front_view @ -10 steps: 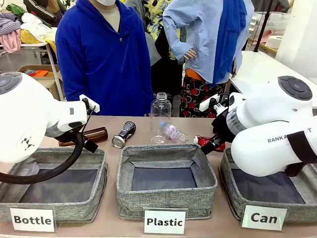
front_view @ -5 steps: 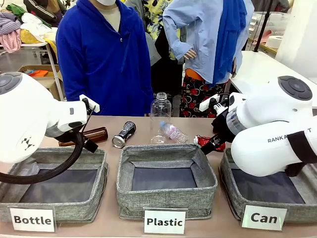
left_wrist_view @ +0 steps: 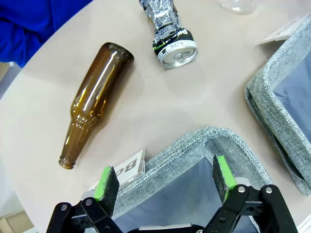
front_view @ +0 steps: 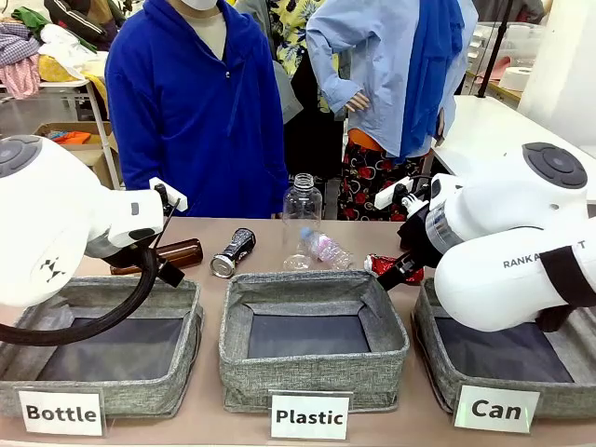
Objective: Sort the can waste into the basket.
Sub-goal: Pick up the can waste from the table and place it in the right Fabric basket.
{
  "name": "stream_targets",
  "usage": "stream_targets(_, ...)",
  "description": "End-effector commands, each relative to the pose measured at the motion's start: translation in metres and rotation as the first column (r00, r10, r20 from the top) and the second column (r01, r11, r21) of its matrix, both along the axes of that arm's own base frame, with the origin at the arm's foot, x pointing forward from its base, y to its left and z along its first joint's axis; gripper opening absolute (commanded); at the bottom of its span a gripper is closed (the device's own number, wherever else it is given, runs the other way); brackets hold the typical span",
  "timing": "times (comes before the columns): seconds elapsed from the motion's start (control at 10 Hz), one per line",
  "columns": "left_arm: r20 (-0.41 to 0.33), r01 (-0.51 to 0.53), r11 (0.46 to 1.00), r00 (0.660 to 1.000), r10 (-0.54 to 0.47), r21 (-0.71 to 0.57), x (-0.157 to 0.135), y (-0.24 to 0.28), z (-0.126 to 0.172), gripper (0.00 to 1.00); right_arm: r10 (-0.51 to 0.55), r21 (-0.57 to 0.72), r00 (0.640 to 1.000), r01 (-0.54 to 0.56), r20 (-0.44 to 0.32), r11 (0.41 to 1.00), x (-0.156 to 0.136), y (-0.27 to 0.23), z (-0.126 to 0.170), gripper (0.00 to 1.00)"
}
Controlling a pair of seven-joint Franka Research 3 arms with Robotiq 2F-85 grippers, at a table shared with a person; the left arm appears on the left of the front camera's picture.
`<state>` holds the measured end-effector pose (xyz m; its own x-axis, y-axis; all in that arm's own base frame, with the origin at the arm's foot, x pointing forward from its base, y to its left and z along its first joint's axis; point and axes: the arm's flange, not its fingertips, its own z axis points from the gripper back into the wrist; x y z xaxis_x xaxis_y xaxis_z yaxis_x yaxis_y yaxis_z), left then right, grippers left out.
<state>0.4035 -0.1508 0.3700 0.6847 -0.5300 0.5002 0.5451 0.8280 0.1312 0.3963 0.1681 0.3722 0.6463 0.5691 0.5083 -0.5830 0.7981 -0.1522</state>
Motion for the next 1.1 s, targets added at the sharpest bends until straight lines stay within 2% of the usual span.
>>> stream_targets(0.0,0.000,0.000,1.000,1.000,0.000,0.000,0.000,0.000,0.000,1.00,0.000,0.001,1.000,0.000,0.000,1.000,0.000,0.000,0.000,1.00)
stream_targets(0.2,0.000,0.000,1.000,1.000,0.000,0.000,0.000,0.000,0.000,1.00,0.000,0.000,1.000,0.000,0.000,1.000,0.000,0.000,0.000,1.00)
stream_targets(0.3,0.005,0.055,0.998,0.998,-0.055,-0.026,-0.008,-0.002,0.024,1.00,-0.004,0.033,1.000,0.005,-0.006,0.999,-0.003,-0.004,0.028,1.00)
stream_targets(0.4,-0.013,0.081,0.988,0.996,-0.083,-0.129,-0.024,-0.013,0.064,1.00,-0.078,0.107,0.997,0.079,-0.014,0.991,-0.008,-0.011,0.066,1.00)
stream_targets(0.5,-0.082,0.047,0.963,0.994,-0.071,-0.264,-0.041,-0.028,0.108,1.00,-0.155,0.207,0.987,0.159,-0.038,0.965,-0.017,-0.016,0.105,1.00)
stream_targets(0.6,-0.141,0.068,0.940,0.983,-0.121,-0.335,-0.066,-0.035,0.149,1.00,-0.144,0.332,0.978,0.187,-0.151,0.925,-0.033,-0.023,0.143,1.00)
stream_targets(0.7,-0.171,0.166,0.887,0.950,-0.260,-0.431,-0.080,-0.023,0.159,1.00,-0.024,0.425,0.968,0.132,-0.249,0.895,-0.044,-0.041,0.162,1.00)
stream_targets(0.8,-0.196,0.202,0.841,0.920,-0.339,-0.503,-0.093,0.001,0.174,1.00,0.071,0.507,0.951,0.096,-0.300,0.856,-0.057,-0.061,0.173,1.00)
stream_targets(0.9,-0.210,0.189,0.791,0.905,-0.371,-0.581,-0.094,0.035,0.182,1.00,0.134,0.586,0.941,0.079,-0.311,0.806,-0.066,-0.090,0.177,1.00)
stream_targets(1.0,-0.222,0.144,0.755,0.906,-0.361,-0.640,-0.092,0.077,0.187,1.00,0.119,0.649,0.943,0.119,-0.310,0.751,-0.071,-0.124,0.174,1.00)
